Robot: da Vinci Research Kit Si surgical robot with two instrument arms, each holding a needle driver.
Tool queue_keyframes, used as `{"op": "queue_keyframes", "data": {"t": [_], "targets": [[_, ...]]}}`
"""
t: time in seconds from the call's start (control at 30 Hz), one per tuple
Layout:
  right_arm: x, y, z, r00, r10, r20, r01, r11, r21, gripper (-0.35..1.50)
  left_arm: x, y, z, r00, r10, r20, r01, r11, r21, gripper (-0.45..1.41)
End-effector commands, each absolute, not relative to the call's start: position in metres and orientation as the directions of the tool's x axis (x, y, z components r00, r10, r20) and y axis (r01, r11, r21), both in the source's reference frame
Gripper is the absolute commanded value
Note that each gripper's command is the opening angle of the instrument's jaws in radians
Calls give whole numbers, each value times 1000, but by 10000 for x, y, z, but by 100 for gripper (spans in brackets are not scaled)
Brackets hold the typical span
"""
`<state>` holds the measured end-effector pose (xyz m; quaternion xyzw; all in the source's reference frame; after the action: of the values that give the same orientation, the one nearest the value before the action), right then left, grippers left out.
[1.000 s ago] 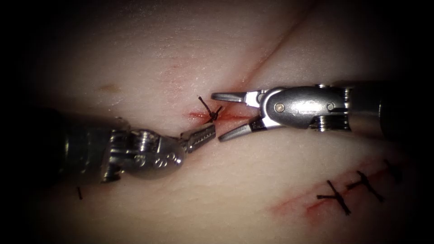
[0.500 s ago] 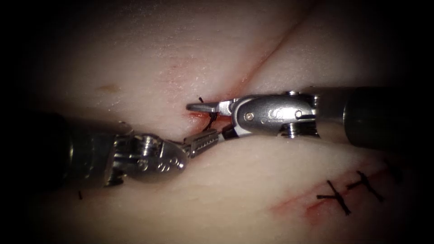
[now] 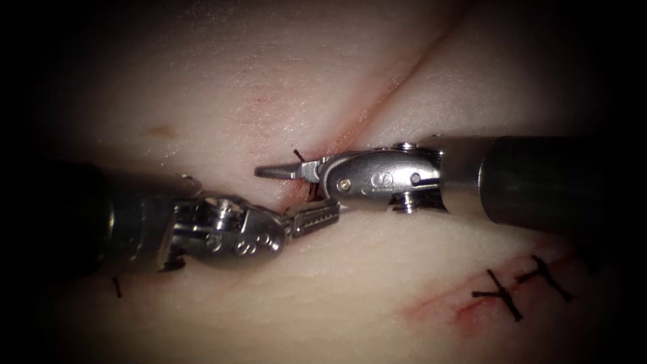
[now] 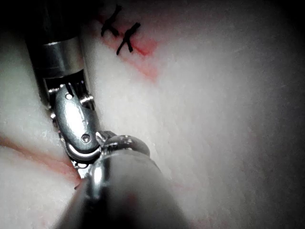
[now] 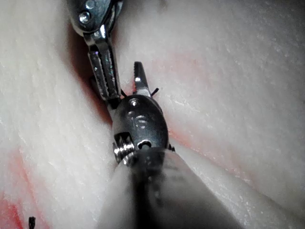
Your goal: Wound Closure
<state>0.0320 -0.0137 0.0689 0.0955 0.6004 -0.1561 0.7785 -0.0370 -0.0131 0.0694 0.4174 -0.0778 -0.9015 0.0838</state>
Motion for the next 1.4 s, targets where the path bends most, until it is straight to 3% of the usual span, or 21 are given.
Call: {"op": "queue_keyframes", "data": {"t": [0.03, 0.43, 0.47, 0.5, 0.53, 0.57, 0.9, 0.93, 1.0, 1.07, 1.4], "targets": [[328, -142, 691, 220, -123, -968, 358, 933, -37, 101, -374, -134, 700, -628, -222, -746, 96, -973, 208, -45], [332, -149, 675, 184, -114, -976, 351, 935, -43, 94, -364, -129, 708, -584, -277, -763, 150, -961, 234, -45], [332, -149, 675, 181, -113, -977, 354, 934, -43, 86, -364, -129, 708, -583, -277, -763, 150, -960, 234, -45], [331, -149, 675, 176, -113, -978, 359, 932, -43, 64, -364, -130, 708, -584, -278, -763, 153, -960, 233, -45], [330, -150, 675, 167, -113, -979, 363, 930, -46, 2, -364, -130, 708, -583, -279, -763, 153, -960, 233, -45], [329, -150, 675, 163, -116, -980, 371, 927, -48, -35, -364, -131, 707, -583, -279, -763, 154, -960, 234, -45], [320, -145, 673, 194, -181, -964, 336, 936, -108, -35, -354, -138, 696, -578, -286, -765, 163, -958, 235, -45], [316, -143, 670, 209, -165, -964, 330, 940, -89, 32, -350, -138, 694, -579, -286, -763, 164, -958, 235, -45], [308, -139, 664, 252, -106, -962, 276, 961, -34, 128, -338, -138, 687, -580, -293, -760, 172, -956, 237, -45], [297, -135, 655, 267, -66, -961, 221, 975, -6, 146, -324, -135, 681, -584, -292, -757, 160, -956, 245, -45], [233, -117, 602, 247, 45, -968, 84, 994, 68, 148, -267, -97, 688, -614, -237, -753, 85, -968, 236, -45]]}}
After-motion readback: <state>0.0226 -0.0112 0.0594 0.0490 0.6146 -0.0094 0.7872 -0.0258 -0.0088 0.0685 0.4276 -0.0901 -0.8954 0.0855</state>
